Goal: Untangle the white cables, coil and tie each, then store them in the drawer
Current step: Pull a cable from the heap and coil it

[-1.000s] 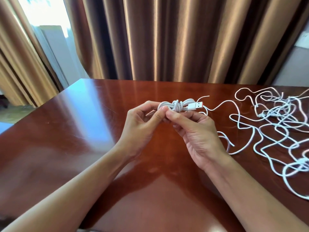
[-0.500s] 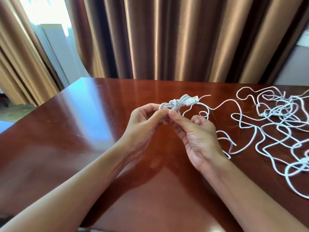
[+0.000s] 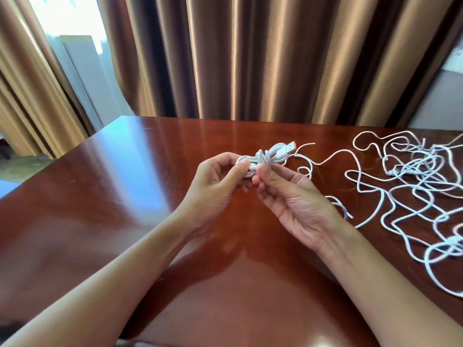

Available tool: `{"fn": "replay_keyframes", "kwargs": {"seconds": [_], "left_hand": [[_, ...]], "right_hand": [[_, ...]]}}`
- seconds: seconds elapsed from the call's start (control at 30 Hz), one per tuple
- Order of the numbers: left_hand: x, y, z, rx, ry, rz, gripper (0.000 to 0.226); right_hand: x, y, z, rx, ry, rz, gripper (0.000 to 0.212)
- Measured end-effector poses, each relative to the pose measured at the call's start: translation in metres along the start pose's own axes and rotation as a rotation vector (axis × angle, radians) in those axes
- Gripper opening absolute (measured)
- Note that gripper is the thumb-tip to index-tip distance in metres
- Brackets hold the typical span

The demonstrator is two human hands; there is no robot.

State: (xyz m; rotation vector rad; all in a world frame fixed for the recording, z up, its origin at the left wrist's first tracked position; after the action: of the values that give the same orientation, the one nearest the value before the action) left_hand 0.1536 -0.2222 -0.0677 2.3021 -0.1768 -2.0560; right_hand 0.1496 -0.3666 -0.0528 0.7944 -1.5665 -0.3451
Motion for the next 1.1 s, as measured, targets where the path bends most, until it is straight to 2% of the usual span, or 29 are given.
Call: {"fn": "replay_keyframes", "kwargs": {"seconds": [0.13, 0.37, 0.67, 0.87, 1.0, 1.1], "left_hand": [[-0.007, -0.001, 0.005, -0.053, 0.135, -0.206, 0.011], [-0.010, 0.000, 0.008, -0.005, 0.176, -0.235, 0.016], [-0.015, 0.000, 0.014, 0.015, 0.258, -0.420, 0.024], [-0.015, 0.000, 0.014, -0.027, 0.281, -0.445, 0.022], [-0.010, -0.001, 0.010, -0.057, 0.308, -0.495, 0.016], [-0.008, -0.007, 0.004, -0.137, 0.362, -0.636, 0.013]], "right_hand": [[-0.002, -0.003, -0.001, -0.018, -0.027, 0.074, 0.025], [-0.006, -0.003, -0.002, 0.086, -0.051, 0.128, 0.026], [-0.006, -0.009, -0.004, 0.094, -0.087, 0.149, 0.038], [-0.007, -0.010, -0.005, 0.129, -0.115, 0.154, 0.027], [-0.008, -0.012, -0.007, 0.089, -0.174, 0.283, 0.035], [-0.008, -0.012, -0.007, 0.060, -0.271, 0.426, 0.046]]}}
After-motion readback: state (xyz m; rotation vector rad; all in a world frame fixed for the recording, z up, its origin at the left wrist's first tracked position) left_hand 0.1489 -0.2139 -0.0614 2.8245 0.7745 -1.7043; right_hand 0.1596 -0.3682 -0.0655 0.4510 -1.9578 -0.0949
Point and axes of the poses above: each hand's wrist, its own z-axis away from the middle knuckle, its own y-axis out of the palm, x = y × z, the point moved 2 cm from there along -z, towards the middle knuckle, and after that the axes turned 15 degrees about -y, right-handed, at the moved point
